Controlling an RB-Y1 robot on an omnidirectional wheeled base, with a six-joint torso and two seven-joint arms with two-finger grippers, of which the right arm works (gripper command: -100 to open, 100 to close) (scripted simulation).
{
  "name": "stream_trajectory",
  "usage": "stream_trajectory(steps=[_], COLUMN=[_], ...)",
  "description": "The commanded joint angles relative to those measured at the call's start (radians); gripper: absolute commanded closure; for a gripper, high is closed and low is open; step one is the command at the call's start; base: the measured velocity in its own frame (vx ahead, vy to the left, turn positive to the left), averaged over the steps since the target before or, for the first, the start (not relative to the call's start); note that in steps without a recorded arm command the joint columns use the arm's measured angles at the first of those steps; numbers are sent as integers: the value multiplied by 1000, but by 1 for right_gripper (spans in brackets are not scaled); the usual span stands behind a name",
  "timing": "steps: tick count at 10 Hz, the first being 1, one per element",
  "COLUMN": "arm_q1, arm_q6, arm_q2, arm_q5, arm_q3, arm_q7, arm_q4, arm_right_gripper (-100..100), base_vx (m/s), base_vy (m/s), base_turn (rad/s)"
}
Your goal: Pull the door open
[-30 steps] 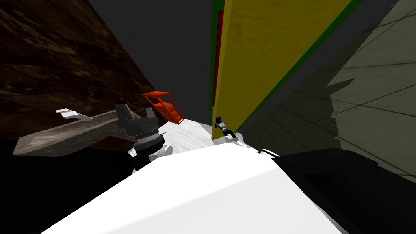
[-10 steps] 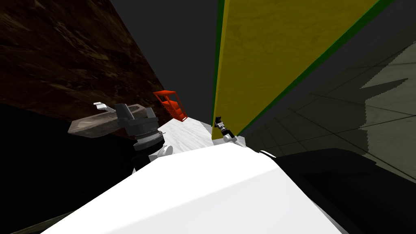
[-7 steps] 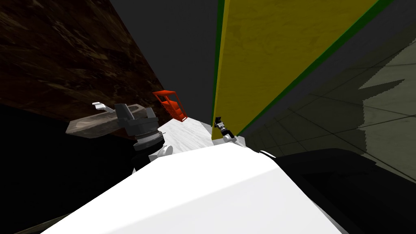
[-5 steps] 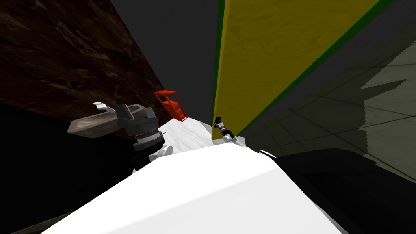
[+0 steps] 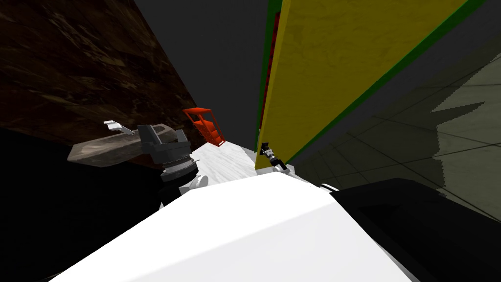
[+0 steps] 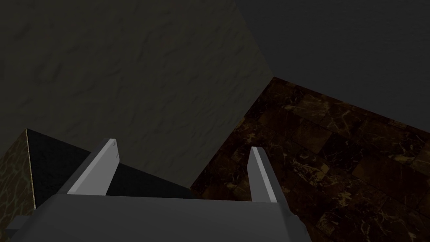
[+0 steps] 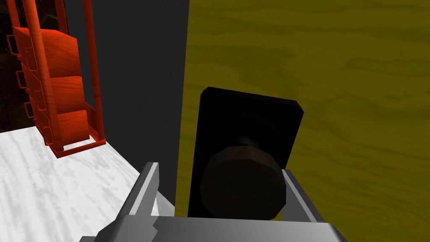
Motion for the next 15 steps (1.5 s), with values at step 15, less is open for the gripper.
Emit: stream_trajectory(steps=[15], arm_q1=[228], arm_q6=[-195], arm_q2=[-234], arm_q5=[18], arm_q3=[109], arm_q7=[-148], arm_q4=[-156], arm_right_gripper=[100], base_vx=[-18], base_vy=[-10], base_turn=[-13])
